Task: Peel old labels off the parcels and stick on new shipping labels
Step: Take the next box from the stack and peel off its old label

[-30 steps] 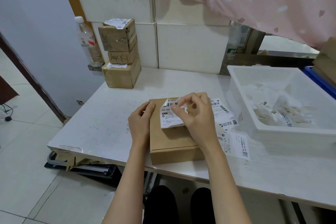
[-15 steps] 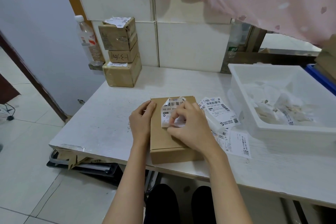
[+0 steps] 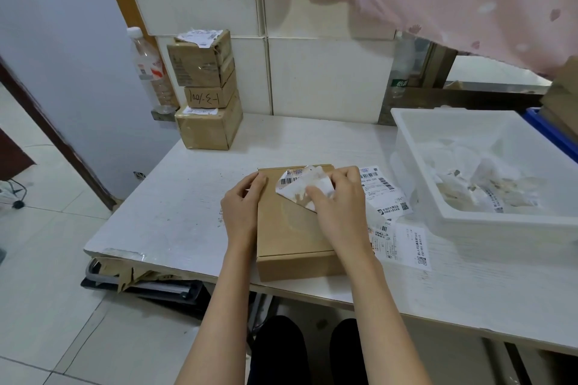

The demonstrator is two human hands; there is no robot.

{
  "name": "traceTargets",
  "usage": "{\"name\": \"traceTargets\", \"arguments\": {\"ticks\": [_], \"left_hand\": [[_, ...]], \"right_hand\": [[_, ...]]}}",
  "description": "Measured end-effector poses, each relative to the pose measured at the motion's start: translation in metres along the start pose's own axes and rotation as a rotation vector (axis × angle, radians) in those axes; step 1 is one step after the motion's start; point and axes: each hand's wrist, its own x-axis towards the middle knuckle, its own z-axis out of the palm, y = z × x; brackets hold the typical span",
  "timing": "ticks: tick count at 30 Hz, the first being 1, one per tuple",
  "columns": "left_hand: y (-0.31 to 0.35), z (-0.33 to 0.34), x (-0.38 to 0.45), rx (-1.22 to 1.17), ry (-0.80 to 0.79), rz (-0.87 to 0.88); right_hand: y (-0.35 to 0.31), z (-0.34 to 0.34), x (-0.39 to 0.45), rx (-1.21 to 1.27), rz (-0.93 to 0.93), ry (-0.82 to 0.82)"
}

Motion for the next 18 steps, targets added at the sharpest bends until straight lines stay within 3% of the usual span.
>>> {"name": "traceTargets", "arguments": {"ticks": [8, 10, 12, 18], "left_hand": [[-0.002, 0.0, 0.002, 0.013, 0.002, 0.01], [-0.002, -0.001, 0.002, 0.009, 0.002, 0.015], [-0.002, -0.001, 0.002, 0.011, 0.004, 0.021], [-0.001, 0.0, 0.0, -0.013, -0.003, 0.01]], "right_hand": [[-0.019, -0.008, -0.007, 0.158, 0.079, -0.166], [-0.018, -0.008, -0.009, 0.087, 0.039, -0.191], [-0.013, -0.004, -0.01, -0.144, -0.045, -0.216], [0.001, -0.002, -0.004, -0.132, -0.085, 0.009]]}}
